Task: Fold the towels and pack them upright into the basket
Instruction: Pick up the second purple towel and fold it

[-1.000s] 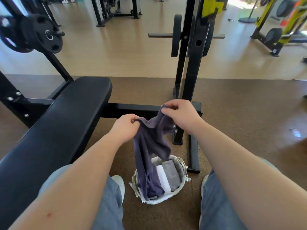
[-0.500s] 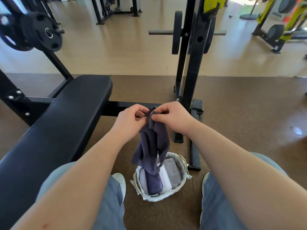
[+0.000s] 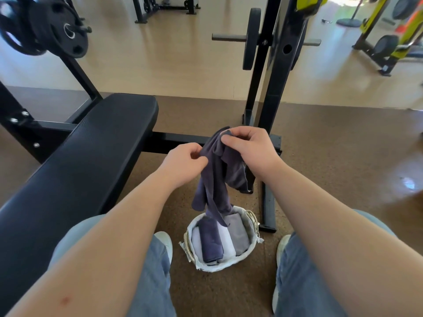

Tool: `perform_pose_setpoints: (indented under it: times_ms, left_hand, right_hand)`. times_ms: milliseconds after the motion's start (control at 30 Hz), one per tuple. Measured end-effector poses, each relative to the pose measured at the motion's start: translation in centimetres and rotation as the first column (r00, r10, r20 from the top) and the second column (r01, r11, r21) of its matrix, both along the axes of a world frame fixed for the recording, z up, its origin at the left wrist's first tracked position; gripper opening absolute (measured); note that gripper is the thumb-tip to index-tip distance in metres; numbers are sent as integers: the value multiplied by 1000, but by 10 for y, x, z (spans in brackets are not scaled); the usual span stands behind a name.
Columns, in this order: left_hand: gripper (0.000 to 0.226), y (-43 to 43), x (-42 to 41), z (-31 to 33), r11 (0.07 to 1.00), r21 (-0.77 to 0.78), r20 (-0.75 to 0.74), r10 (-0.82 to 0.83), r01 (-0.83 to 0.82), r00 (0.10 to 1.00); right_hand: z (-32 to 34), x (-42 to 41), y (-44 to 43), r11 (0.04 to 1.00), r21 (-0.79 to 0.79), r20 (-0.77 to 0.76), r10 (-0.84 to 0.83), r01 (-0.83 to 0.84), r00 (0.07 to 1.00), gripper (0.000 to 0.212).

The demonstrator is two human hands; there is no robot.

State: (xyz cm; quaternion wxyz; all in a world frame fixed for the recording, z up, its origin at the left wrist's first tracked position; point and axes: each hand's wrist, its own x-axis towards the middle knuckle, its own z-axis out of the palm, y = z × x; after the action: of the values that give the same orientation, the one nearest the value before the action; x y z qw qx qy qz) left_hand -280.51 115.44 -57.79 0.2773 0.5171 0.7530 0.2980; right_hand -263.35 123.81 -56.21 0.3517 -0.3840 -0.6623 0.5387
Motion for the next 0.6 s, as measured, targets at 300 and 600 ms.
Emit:
perform_pose_setpoints:
  times_ms: [300, 600]
  left_hand:
    - [18, -3, -3, -5, 998, -53, 41, -16, 18, 999]
    - [15, -3, -5, -8, 1000, 9, -40, 27, -26, 999]
  right_hand:
    - [2, 0, 7, 964, 26, 14, -263, 263, 965, 22]
    - [-8, -4, 5, 979, 150, 421, 65, -140, 905, 41]
